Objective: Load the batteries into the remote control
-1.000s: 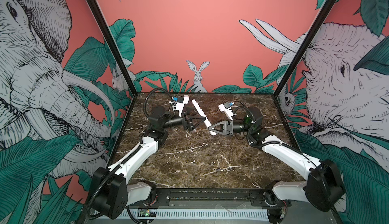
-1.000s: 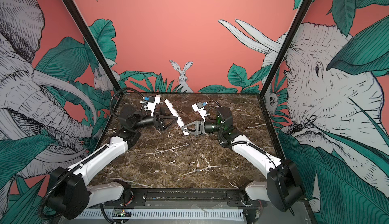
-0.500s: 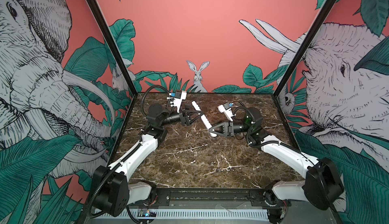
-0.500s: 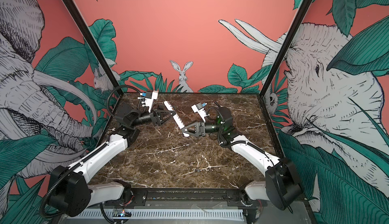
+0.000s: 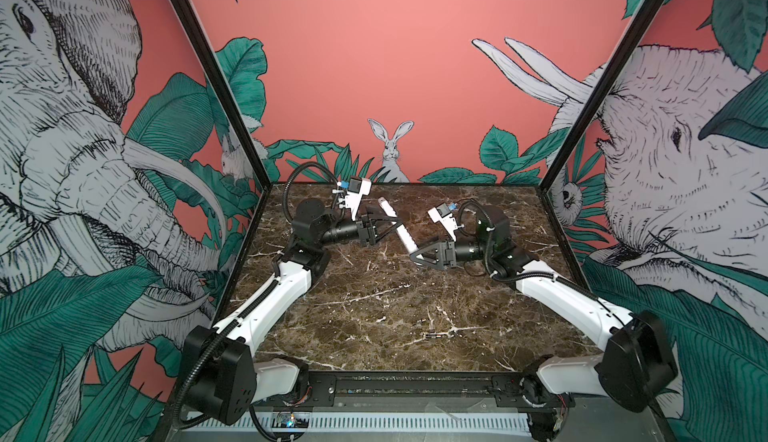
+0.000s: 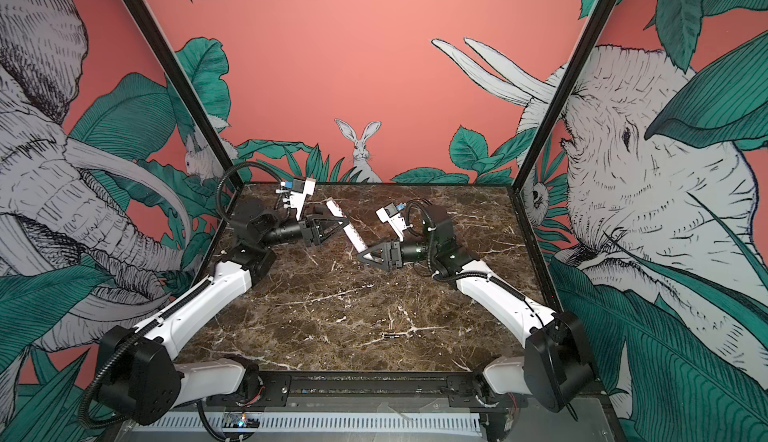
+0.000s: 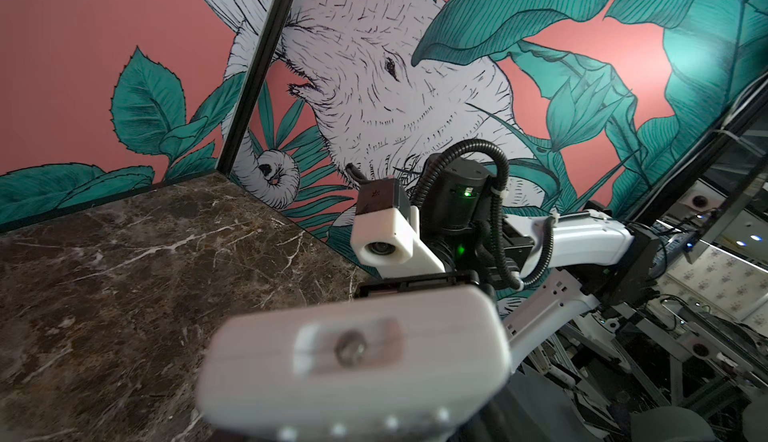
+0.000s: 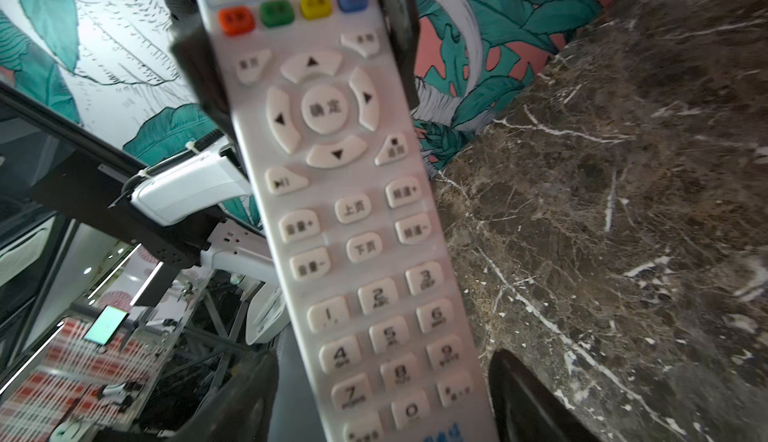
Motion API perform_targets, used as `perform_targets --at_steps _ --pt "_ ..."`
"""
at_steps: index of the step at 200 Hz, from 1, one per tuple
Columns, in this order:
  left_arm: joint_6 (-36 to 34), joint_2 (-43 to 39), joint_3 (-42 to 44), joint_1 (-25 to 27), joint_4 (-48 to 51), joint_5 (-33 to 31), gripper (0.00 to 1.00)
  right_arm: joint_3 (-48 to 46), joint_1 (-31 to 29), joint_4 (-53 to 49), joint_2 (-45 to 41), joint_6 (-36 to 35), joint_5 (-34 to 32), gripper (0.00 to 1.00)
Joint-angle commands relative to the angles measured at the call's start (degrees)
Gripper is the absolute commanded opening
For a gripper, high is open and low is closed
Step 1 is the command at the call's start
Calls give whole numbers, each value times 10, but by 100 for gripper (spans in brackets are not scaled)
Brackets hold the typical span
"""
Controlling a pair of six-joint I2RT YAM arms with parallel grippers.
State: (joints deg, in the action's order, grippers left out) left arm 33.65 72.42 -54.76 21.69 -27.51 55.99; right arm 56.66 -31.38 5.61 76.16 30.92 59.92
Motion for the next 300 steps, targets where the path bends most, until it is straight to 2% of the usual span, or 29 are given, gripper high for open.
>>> perform_targets --at_steps 1,14,28,48,68,124,155,211,241,252,261,291,300 --pt "-99 -7 -47 -6 154 -72 29 41 -17 -172 -42 -154 -119 86" --pt "-112 -8 -55 -6 195 -98 29 61 -40 -229 -49 -206 -211 88" --pt "-123 -12 -59 -6 234 -127 28 75 -62 -254 -47 -229 -290 88" --pt "-140 -14 -74 -6 298 -156 26 86 -85 -255 -34 -238 -366 87" --pt "-155 -17 -81 -6 344 -176 24 101 -107 -253 -14 -248 -409 87" --pt "-154 -36 -82 -6 385 -180 22 145 -146 -217 82 -254 -443 86" --pt "-151 -41 -82 -6 389 -178 21 159 -156 -187 122 -247 -447 83" --pt "-158 -48 -76 -6 400 -175 21 132 -157 -111 130 -207 -443 44" --pt "-150 -47 -74 -6 385 -158 23 122 -157 -99 126 -198 -410 34" --pt "-148 -47 -72 -6 378 -152 26 122 -156 -101 124 -193 -400 32" --pt "-145 -50 -69 -6 367 -147 34 124 -155 -105 122 -188 -392 30" --pt "-134 -58 -54 -6 333 -134 74 122 -138 -107 104 -161 -334 26" --pt "-128 -61 -48 -6 317 -128 81 118 -130 -103 97 -151 -308 25"
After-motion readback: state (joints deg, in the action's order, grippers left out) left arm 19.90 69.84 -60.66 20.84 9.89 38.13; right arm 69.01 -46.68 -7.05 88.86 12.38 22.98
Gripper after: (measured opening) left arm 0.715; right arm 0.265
